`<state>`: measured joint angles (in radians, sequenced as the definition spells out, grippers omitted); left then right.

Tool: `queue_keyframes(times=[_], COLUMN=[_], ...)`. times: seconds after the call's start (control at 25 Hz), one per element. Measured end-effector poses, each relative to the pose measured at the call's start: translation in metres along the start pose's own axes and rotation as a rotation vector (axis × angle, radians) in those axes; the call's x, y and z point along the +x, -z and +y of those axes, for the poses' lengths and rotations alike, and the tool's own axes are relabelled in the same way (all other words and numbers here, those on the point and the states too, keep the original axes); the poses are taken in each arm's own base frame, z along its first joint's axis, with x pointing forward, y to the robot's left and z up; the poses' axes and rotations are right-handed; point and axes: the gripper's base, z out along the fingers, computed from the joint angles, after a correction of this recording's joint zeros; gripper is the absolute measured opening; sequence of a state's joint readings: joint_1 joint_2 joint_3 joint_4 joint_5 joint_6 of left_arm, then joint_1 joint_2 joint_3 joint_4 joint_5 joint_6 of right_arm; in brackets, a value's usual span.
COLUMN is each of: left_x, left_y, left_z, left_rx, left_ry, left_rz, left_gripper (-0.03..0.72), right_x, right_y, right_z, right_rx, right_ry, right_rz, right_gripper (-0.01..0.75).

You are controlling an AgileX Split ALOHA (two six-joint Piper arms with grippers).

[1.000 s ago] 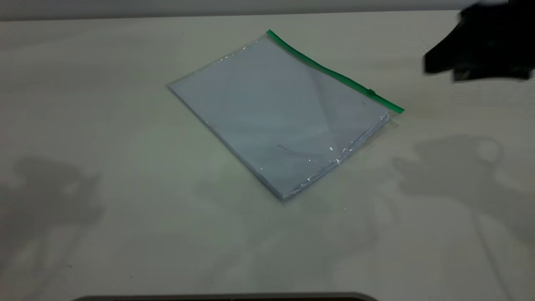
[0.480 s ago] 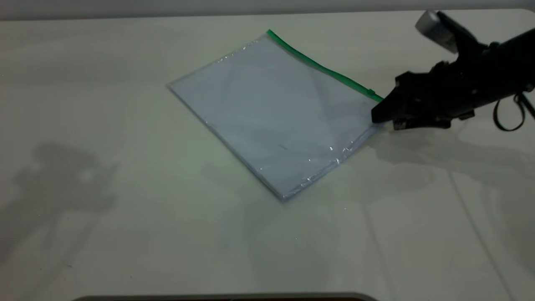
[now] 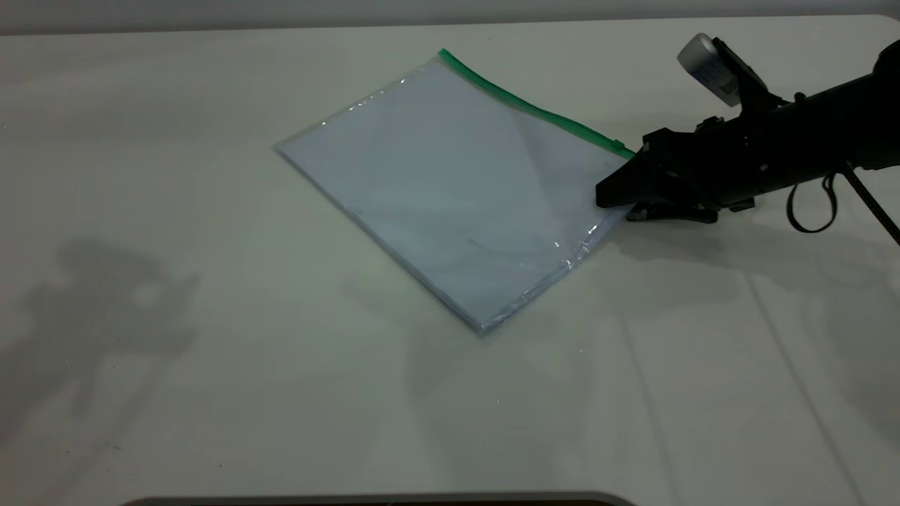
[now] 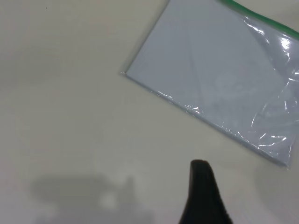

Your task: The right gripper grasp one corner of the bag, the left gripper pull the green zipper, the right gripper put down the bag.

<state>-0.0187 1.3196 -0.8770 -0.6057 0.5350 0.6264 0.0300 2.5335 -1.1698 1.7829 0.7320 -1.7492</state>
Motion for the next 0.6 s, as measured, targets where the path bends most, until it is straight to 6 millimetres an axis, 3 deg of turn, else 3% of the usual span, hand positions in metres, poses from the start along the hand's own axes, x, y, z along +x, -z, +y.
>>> queue_keyframes(times=[0.24,0.44,0.6], left_x=[0.000,0.000,0.000], left_y=[0.000,0.000,0.000], left_z=[0.000,0.000,0.000], left_rx=[0.000,0.000,0.000], left_ry=[0.000,0.000,0.000], left_rz=[0.000,0.000,0.000], left_gripper=[0.565,0.565,0.565], right_x=[-0.010,-0.018,-0.020], right_y=[-0.001,0.014,0.013], right_z=[-0.003,-0.018,-0.020], right_rx=[-0.029,-0.014,-0.012], right_ry=[0.025,0.038,0.099], right_rz=[-0.030,-0.073,-0.084], right_gripper=[0.430,0.425,0.423])
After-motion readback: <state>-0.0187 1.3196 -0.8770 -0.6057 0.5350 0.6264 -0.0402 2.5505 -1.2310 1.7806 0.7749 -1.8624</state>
